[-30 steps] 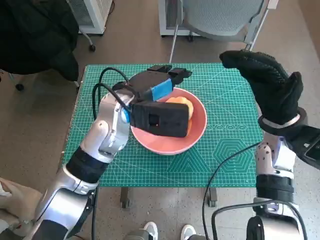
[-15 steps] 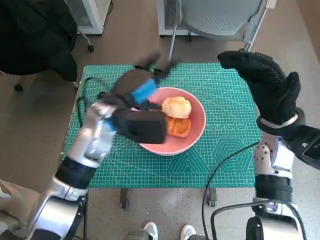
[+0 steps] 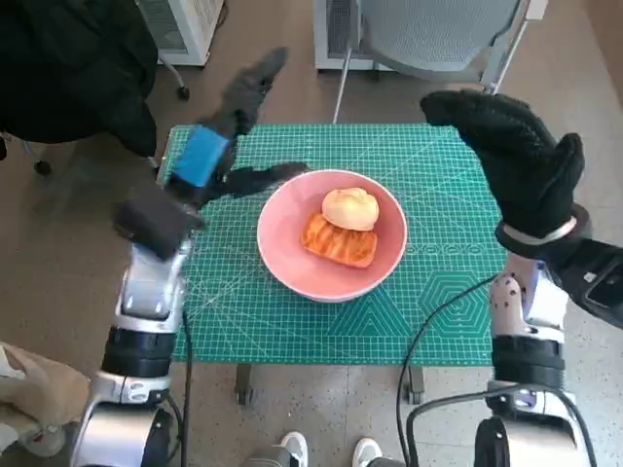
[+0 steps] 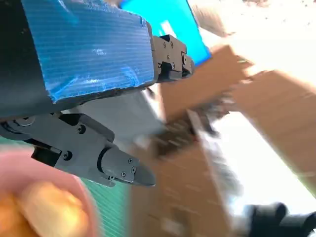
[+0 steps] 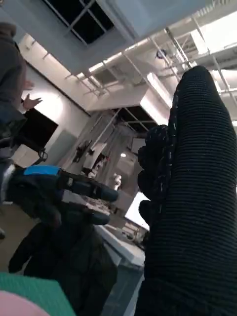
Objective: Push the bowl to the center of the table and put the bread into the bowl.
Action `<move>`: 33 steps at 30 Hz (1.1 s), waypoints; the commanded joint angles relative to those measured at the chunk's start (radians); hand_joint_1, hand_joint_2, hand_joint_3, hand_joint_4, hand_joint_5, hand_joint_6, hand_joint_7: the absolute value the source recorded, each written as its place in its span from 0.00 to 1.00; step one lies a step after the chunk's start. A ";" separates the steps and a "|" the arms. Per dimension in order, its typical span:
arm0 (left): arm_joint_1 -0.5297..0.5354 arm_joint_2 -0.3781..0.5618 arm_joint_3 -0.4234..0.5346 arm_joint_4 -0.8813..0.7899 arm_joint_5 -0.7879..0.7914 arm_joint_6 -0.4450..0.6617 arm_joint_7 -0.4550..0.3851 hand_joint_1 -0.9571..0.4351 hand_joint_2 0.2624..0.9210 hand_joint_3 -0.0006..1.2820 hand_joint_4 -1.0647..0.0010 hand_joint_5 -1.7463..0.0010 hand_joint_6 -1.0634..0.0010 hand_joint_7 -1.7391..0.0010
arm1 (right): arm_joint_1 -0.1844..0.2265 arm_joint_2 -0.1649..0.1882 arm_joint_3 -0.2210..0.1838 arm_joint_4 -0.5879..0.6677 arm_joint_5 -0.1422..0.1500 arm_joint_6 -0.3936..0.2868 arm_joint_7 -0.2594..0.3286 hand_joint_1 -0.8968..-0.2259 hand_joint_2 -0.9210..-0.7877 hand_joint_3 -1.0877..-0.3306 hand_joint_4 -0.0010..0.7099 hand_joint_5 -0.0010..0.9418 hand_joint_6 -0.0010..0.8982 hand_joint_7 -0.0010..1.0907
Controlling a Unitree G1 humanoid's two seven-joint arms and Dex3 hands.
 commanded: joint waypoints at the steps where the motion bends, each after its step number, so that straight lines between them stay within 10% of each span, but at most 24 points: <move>1: 0.094 -0.030 0.117 -0.183 -0.220 0.000 -0.062 0.43 1.00 0.11 0.97 1.00 0.97 0.86 | -0.027 0.026 0.027 0.056 -0.074 -0.039 -0.054 0.32 0.00 0.17 0.43 0.00 0.30 0.16; 33: 0.173 -0.064 0.118 -0.232 -0.243 -0.017 -0.114 0.45 0.79 0.41 0.97 1.00 1.00 0.82 | -0.076 0.033 0.050 0.137 -0.081 -0.055 -0.057 0.34 0.00 0.22 0.39 0.01 0.29 0.11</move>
